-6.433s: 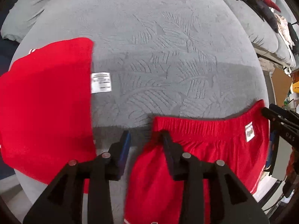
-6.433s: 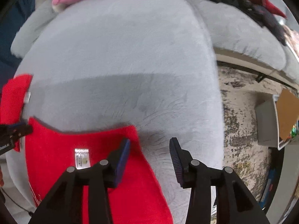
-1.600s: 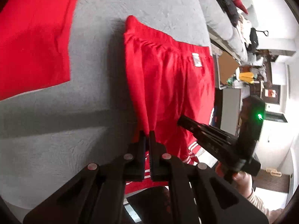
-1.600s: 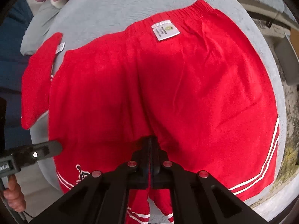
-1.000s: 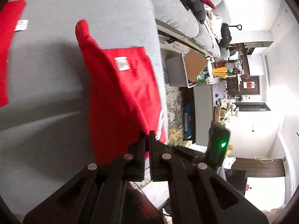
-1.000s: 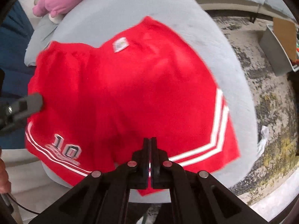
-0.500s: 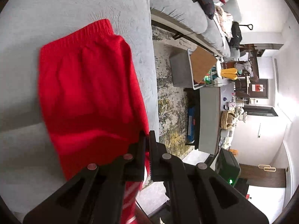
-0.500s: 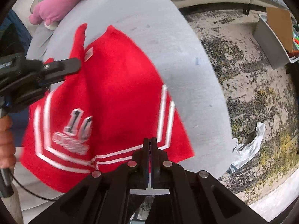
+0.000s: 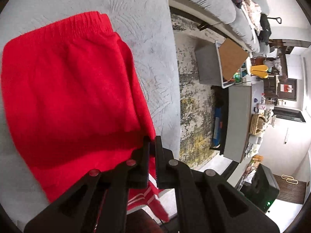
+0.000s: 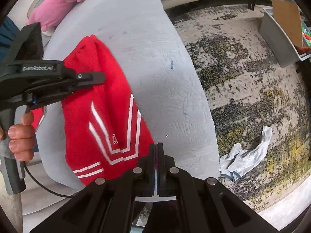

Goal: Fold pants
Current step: 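Lift one leg with the right tool and fold it over the other leg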

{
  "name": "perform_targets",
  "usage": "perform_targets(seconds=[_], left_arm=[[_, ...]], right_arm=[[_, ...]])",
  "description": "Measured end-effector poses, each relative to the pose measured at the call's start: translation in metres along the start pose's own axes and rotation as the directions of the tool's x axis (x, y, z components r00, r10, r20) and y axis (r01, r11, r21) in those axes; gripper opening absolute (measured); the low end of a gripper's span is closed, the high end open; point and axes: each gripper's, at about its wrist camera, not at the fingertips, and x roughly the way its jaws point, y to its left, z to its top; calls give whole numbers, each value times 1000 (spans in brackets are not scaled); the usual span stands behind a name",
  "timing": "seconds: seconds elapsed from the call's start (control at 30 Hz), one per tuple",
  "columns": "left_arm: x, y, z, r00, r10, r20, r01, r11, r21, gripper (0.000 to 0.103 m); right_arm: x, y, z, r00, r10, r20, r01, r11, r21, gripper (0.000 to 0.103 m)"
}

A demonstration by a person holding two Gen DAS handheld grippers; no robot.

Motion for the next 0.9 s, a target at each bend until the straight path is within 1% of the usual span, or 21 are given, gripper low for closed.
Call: perform_targets(seconds=[0.07, 0.13, 0.2, 0.23, 0.27, 0.33, 0.43, 0.47, 0.57, 0.63, 0.67, 0.73, 0.8, 0.9], left_arm=[[4, 0, 2, 1000, 10, -9, -10, 1000, 0, 2], [9, 0, 3, 999, 34, -21, -34, 999, -2, 2], [13, 1, 4, 998, 42, -51, -43, 999, -13, 4], [15, 1, 4, 997, 36, -67, -37, 999, -19, 8], [18, -2, 4, 995, 20, -99, -23, 999, -29, 13], [19, -8, 1, 990, -8, -141, 4, 1000, -29, 20], [5, -21, -3, 993, -24, -119, 26, 1000, 13, 30], [-2, -22, -7, 995, -10, -100, 13, 1000, 26, 32], [-26, -16, -22, 997, 64, -43, -61, 996, 63, 33], [-34, -5, -32, 993, 117, -28, -114, 991, 70, 33], [-40, 6, -39, 988, 154, -20, -152, 986, 66, 33], [-45, 22, -49, 981, 191, -30, -190, 981, 51, 33], [-50, 39, -63, 976, 211, -53, -210, 977, 34, 33], [-56, 54, -81, 970, 231, -75, -230, 973, 17, 33]], right_arm=[[0, -1, 0, 1000, 7, -3, -7, 1000, 1, 1], [0, -1, 0, 1000, 13, -4, -13, 1000, 4, 1], [-1, -1, -1, 1000, 15, -4, -15, 1000, 7, 2], [-1, 0, -1, 1000, 16, -4, -16, 1000, 9, 4], [-1, 0, -1, 1000, 12, -5, -12, 1000, 8, 4], [-2, 1, -1, 1000, 4, 1, -4, 1000, 10, 4], [-3, 6, -1, 1000, 13, 6, -13, 1000, 11, 4], [-3, 9, 0, 1000, 20, 7, -20, 1000, 6, 4], [0, 21, 4, 998, 63, 10, -63, 998, -17, 4], [3, 32, 10, 996, 83, 20, -82, 996, -41, 4], [6, 39, 15, 995, 92, 29, -90, 994, -63, 4], [10, 49, 25, 993, 107, 44, -103, 991, -83, 4], [18, 59, 40, 989, 136, 49, -131, 986, -101, 4], [32, 70, 61, 991, 126, 44, -120, 985, -126, 4]])
